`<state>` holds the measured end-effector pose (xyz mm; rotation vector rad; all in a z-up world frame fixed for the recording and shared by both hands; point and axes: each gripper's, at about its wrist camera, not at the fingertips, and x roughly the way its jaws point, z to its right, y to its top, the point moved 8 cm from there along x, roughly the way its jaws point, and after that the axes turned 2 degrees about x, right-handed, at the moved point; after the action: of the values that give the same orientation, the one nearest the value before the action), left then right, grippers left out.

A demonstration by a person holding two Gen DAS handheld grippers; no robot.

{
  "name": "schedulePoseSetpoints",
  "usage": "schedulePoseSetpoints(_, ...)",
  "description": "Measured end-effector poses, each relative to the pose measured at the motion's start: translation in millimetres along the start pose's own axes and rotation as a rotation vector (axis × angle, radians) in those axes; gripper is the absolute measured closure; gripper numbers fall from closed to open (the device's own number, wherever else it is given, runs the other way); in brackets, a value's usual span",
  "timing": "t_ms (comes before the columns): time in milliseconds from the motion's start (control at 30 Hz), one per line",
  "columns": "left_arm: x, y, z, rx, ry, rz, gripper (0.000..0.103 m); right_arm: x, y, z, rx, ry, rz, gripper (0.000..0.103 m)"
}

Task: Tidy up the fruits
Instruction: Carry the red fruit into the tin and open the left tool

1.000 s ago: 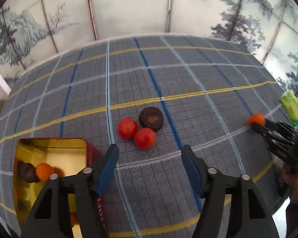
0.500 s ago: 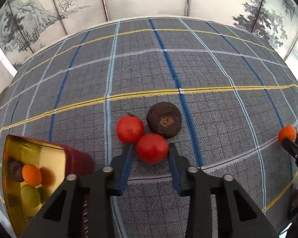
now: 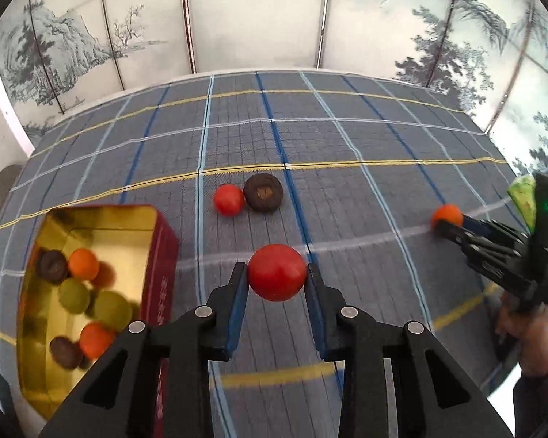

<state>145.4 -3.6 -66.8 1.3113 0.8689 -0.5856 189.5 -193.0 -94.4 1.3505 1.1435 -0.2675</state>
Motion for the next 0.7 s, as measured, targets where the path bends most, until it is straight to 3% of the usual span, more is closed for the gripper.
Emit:
schedulePoseSetpoints(267,-47.4,-22.4,-18.9,0.010,0.064,0.067,0.071,6.8,-1.6,-1.7,-0.030,-0.038,-0.029,0.067)
schedulePoseSetpoints(700,-80.1,-56.2,-98.3,-0.052,0.225,0.130,0.071,8.9,-4.8,-6.9,-0.094,-0.120,-0.040,0.066)
